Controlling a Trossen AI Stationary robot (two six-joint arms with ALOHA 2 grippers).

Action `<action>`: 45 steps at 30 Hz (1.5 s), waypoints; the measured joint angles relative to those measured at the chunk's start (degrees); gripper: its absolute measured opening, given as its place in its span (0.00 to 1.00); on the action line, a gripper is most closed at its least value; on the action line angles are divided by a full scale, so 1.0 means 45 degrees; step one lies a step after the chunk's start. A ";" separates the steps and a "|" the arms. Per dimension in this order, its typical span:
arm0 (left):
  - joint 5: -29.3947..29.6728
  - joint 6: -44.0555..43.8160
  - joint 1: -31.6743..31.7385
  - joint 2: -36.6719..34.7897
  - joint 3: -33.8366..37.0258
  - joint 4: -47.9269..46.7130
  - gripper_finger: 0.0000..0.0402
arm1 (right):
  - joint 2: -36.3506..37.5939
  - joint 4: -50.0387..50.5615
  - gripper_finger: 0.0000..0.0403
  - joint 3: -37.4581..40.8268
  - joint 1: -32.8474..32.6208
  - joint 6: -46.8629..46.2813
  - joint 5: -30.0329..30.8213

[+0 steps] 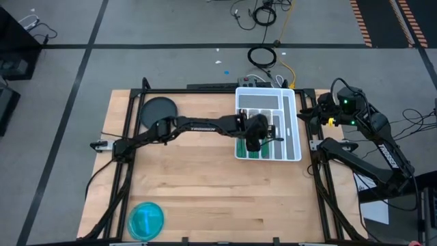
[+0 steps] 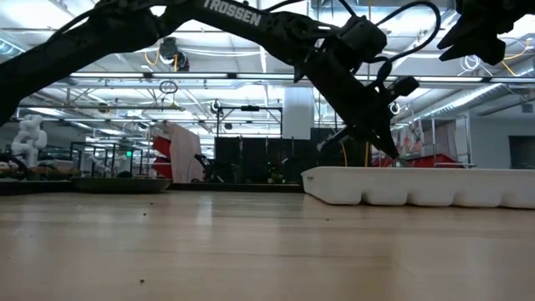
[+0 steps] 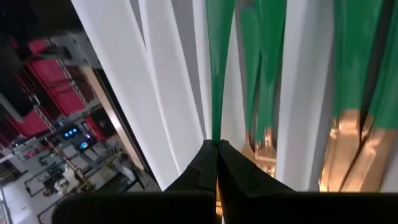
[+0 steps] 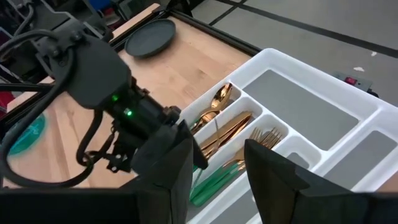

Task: Sort silverware
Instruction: Put the green fork on the silverware organizer

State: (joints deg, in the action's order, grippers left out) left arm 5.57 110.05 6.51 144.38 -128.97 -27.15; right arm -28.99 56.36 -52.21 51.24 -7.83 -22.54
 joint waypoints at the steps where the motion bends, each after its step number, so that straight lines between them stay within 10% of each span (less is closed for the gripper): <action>1: -0.0031 -0.0007 -0.0056 0.0000 0.0000 -0.0001 0.00 | 0.0000 0.0004 0.35 0.0000 0.0000 0.0042 0.0000; 45: -0.1891 -0.0114 0.0139 0.0549 0.0005 0.0062 0.10 | 0.0000 0.0019 0.35 0.0000 0.0002 0.0567 -0.0001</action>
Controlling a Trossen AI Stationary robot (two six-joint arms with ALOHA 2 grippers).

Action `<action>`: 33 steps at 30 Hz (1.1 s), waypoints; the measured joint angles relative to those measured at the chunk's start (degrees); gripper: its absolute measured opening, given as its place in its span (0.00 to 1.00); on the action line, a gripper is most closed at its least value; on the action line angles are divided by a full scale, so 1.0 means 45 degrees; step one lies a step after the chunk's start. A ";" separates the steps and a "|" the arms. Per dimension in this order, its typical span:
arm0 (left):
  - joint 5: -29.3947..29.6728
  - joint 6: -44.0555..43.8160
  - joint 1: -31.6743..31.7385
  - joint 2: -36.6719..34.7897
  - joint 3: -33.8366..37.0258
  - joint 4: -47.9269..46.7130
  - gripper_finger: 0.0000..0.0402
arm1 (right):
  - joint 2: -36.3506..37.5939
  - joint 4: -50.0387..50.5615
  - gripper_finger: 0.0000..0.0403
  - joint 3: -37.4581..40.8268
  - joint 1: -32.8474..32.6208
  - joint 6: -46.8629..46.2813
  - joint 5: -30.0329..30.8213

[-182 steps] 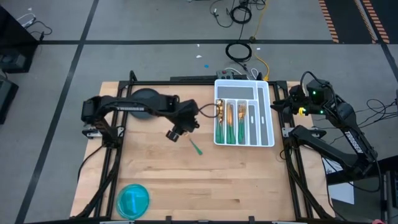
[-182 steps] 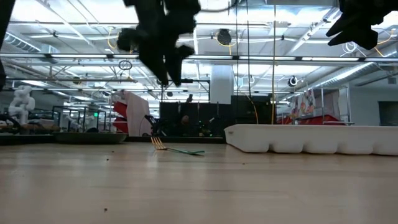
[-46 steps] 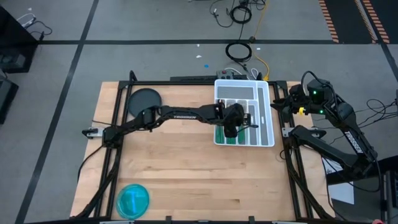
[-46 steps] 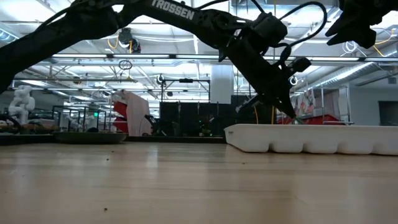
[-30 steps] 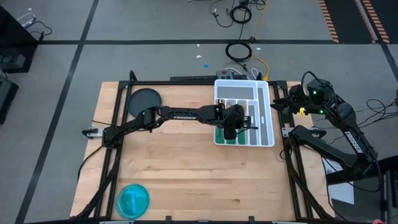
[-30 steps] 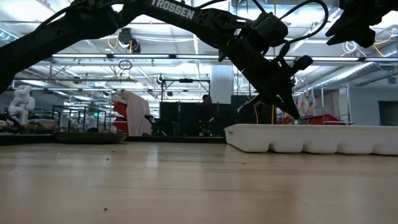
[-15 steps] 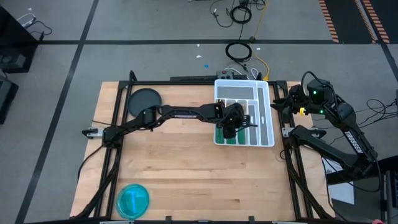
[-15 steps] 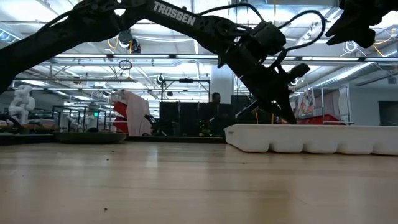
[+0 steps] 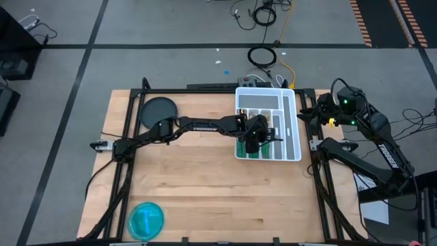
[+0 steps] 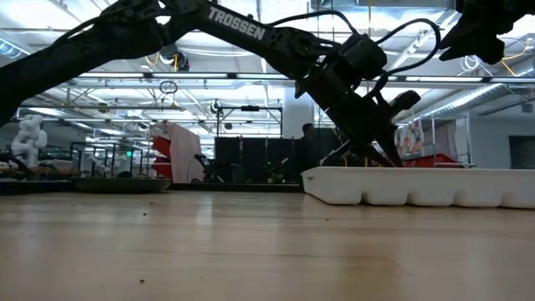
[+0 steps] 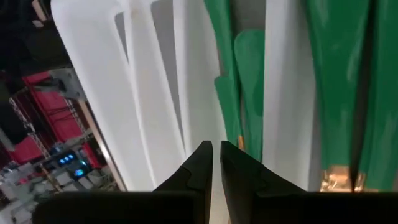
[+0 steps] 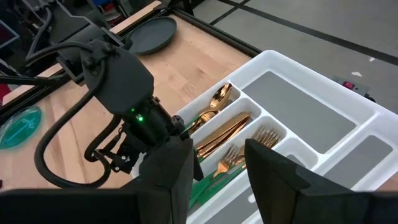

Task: Sort silverware
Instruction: Put the green fork on the silverware organizer, then return to Home Position

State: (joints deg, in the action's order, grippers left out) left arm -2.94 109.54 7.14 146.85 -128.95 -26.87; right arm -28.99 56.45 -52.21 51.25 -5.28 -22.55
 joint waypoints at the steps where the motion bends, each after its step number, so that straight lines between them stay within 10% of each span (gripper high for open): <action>1: 0.0000 -0.0206 0.0000 0.0000 0.0000 0.0000 0.10 | 0.0000 0.0000 0.35 0.0000 -0.0002 0.0000 0.0001; 16: 0.0560 -0.3588 0.0005 -0.1178 0.0010 0.1517 0.10 | 0.0002 -0.0272 0.35 0.0000 0.0002 0.0330 -0.0014; 24: 0.2420 -1.0684 -0.0054 -0.4112 0.0010 0.2426 0.10 | 0.0339 -0.1155 0.35 -0.0080 0.0000 0.0242 -0.2247; 33: 0.1860 -1.8554 0.0751 -0.9192 0.0000 -0.2336 0.10 | 0.1585 0.0536 0.35 -0.2209 0.0003 0.0340 -0.5197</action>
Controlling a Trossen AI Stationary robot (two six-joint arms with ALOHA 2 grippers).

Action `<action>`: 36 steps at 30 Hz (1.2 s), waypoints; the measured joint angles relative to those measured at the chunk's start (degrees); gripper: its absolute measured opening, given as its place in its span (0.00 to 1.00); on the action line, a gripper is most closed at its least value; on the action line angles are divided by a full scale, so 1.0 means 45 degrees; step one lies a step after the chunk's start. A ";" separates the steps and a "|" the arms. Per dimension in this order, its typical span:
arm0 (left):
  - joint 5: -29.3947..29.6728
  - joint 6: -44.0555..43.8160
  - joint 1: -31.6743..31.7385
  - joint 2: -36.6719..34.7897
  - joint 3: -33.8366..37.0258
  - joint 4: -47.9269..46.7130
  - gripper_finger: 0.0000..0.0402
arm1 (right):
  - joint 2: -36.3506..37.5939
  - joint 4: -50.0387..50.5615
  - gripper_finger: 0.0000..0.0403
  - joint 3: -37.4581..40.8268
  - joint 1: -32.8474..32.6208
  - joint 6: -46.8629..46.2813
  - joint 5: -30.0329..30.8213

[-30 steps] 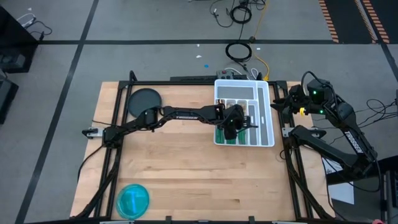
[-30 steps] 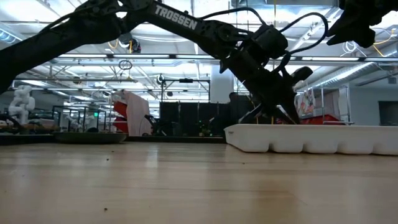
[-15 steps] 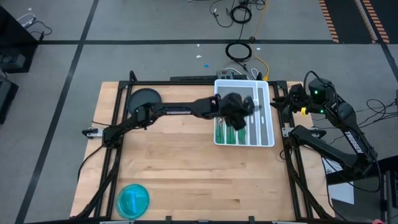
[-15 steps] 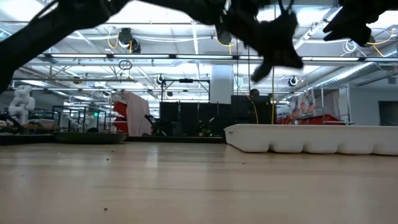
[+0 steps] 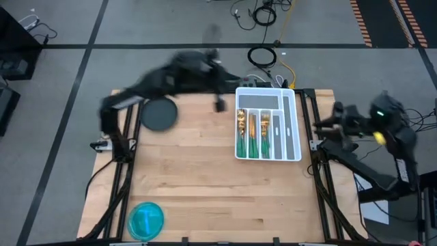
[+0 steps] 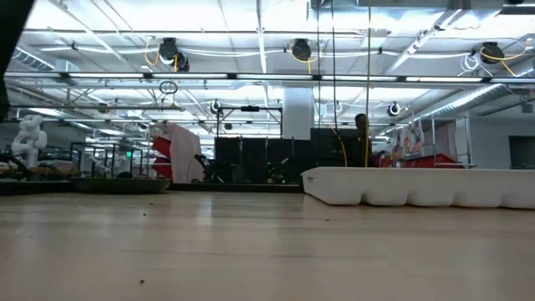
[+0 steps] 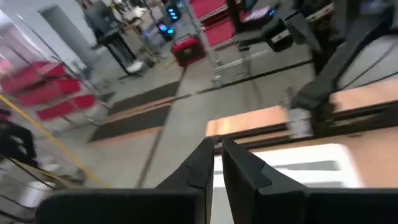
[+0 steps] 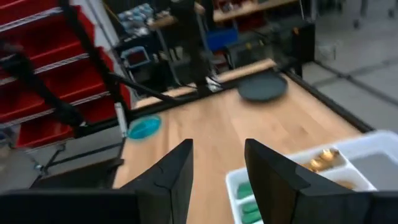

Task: Sort silverware
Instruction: Return to Home Position

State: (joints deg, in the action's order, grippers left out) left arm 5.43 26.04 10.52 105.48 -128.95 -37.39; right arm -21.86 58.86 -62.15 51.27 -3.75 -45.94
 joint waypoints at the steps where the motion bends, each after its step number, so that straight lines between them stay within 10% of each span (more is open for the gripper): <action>1: -0.0348 -0.0381 0.0125 -0.0559 0.0000 -0.0629 0.10 | 0.0241 0.0302 0.35 -0.0371 -0.0003 0.0114 -0.0137; 18: -0.2473 -0.2901 0.0215 -0.7416 0.1700 -0.4405 0.10 | 0.4801 0.0563 0.27 -0.2451 -0.1658 -0.1526 0.2218; 36: -0.2821 -0.7057 0.0215 -1.5872 1.6760 0.4813 0.10 | 0.4802 -0.1279 0.08 0.2231 -0.2146 -0.3520 0.2115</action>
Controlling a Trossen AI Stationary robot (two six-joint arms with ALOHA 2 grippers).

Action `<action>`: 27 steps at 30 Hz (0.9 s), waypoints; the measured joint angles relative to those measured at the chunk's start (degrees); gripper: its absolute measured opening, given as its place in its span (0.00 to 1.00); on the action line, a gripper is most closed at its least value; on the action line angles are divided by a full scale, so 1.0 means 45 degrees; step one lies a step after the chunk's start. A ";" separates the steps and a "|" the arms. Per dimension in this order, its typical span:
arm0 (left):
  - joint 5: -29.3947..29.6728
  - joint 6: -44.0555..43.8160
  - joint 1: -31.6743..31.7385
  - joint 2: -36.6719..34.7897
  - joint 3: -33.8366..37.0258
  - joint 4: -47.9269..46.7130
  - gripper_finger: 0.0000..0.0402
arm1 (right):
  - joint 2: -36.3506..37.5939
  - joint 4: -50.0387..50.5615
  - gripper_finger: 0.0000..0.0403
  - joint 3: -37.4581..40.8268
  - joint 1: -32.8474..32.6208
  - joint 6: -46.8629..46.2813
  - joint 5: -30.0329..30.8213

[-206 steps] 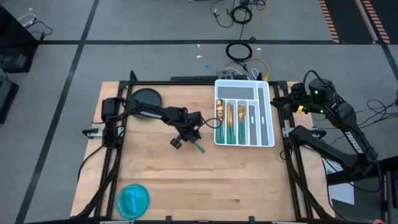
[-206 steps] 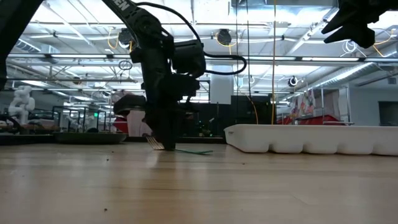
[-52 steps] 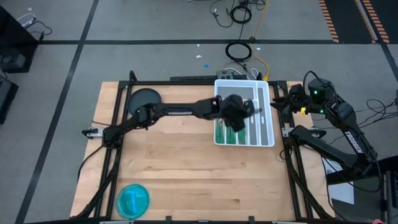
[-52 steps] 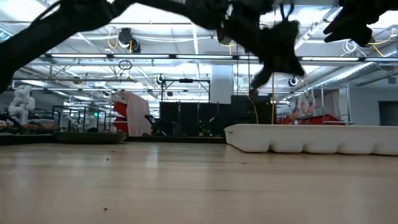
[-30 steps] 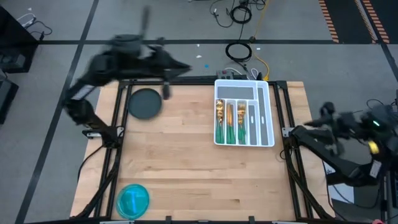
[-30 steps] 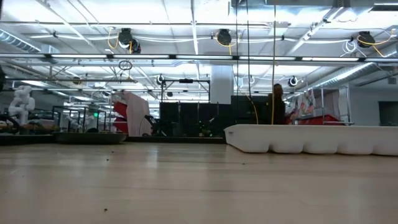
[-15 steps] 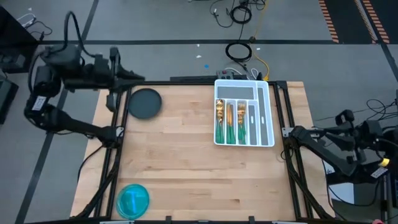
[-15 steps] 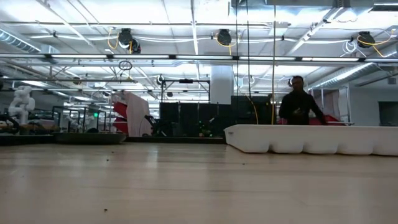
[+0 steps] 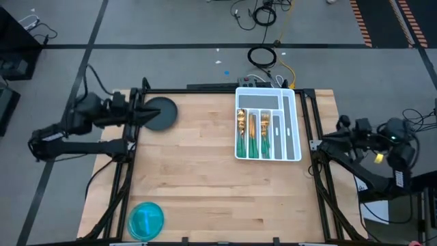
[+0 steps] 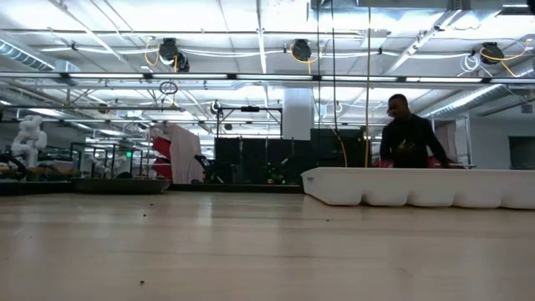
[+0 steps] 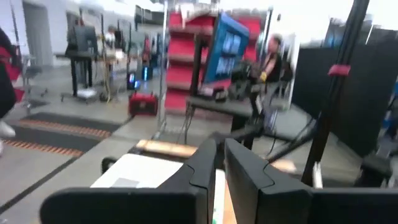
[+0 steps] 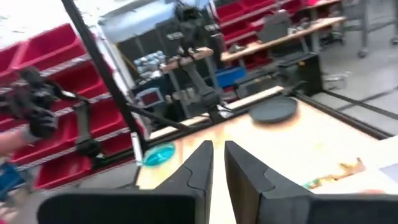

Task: Sort silverware
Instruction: Return to Home Position

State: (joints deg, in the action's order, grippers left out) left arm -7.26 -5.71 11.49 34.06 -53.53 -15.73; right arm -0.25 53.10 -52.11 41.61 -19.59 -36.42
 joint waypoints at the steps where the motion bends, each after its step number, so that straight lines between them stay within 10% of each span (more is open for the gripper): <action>1: 0.0004 -0.0255 0.0000 -0.0422 0.0690 0.0683 0.10 | 0.0000 -0.0320 0.08 0.0272 0.0007 -0.0129 -0.0221; 12: -0.0351 -0.2611 -0.0339 -0.3725 0.5625 0.5323 0.10 | 0.0005 -0.1204 0.07 0.1465 0.0736 -0.1153 -0.1632; 27: -0.0195 -0.2983 -0.0665 -0.4294 0.6374 0.5516 0.10 | 0.0024 -0.6034 0.07 0.5077 0.2776 -0.3857 -0.3797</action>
State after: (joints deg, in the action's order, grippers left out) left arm -8.14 -19.14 8.49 14.74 -24.84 9.10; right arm -0.14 25.95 -29.26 54.10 -36.95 -53.51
